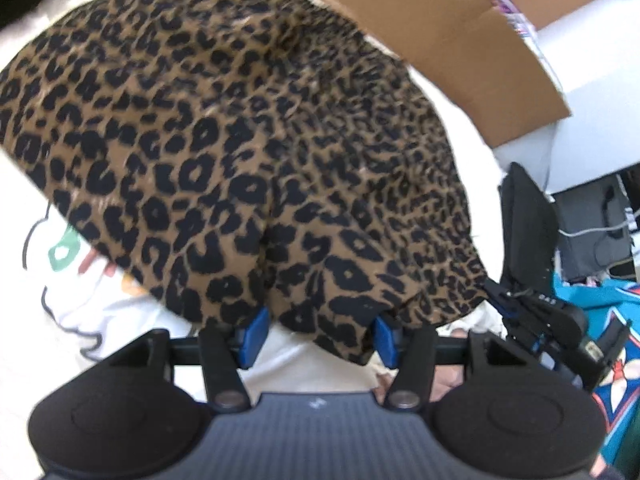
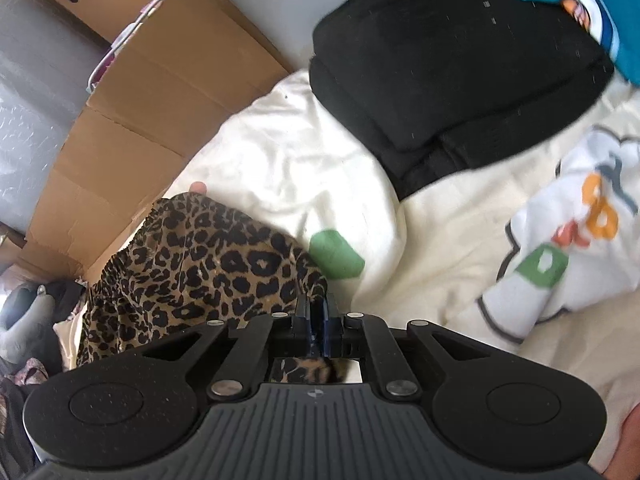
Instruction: Fold clothes
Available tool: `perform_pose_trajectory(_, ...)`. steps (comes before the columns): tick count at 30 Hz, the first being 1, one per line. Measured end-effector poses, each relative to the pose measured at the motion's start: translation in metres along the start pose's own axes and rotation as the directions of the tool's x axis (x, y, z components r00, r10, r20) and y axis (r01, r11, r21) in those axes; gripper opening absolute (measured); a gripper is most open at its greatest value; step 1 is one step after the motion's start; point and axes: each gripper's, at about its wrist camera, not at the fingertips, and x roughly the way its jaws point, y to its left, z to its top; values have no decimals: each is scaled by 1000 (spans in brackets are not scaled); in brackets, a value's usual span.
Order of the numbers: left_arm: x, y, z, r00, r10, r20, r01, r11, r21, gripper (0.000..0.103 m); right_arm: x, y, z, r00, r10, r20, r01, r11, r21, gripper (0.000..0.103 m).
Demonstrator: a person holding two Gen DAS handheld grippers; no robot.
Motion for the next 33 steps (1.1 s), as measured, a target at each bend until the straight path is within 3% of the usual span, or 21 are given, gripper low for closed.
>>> perform_pose_trajectory(3, 14, 0, -5, 999, 29, -31, -30, 999, -36, 54, 4, -1, -4, 1000, 11, -9, -11, 1000, 3, 6)
perform_pose_trajectory(6, 18, 3, -9, 1000, 25, -13, -27, 994, -106, 53, 8, -3, -8, 999, 24, -21, -23, 1000, 13, 6)
perform_pose_trajectory(8, 19, 6, -11, 998, 56, -16, -57, 993, -107, 39, 12, -7, -9, 999, 34, -36, -33, 999, 41, 6)
perform_pose_trajectory(10, 17, 11, -13, 996, 86, -28, -88, 991, -101, 5, 15, -9, -8, 998, 37, -47, -35, 998, 49, 5)
perform_pose_trajectory(16, 0, 19, -7, 986, 165, -16, -166, 985, -55, 3, 4, -12, 1, 1000, 1, -9, 0, 997, 76, 2)
perform_pose_trajectory(21, -17, 0, -2, 976, 216, 19, -217, 970, 111, 3, -14, -8, 12, 1000, -17, 26, 15, 998, 65, 2)
perform_pose_trajectory(23, -22, -16, -2, 961, 271, 52, -275, 935, 223, 3, -21, -5, 16, 999, -17, 40, 15, 998, 60, 2)
perform_pose_trajectory(28, -31, -40, -15, 918, 372, 135, -391, 794, 465, 4, -33, 10, 25, 998, -27, 60, 25, 999, 21, 2)
perform_pose_trajectory(29, -30, -40, -16, 919, 371, 134, -388, 790, 474, 4, -34, 11, 26, 998, -28, 61, 28, 1000, 13, 2)
perform_pose_trajectory(33, -19, -30, -17, 937, 340, 85, -341, 830, 441, 10, -35, 11, 26, 998, -37, 59, 38, 999, -12, 2)
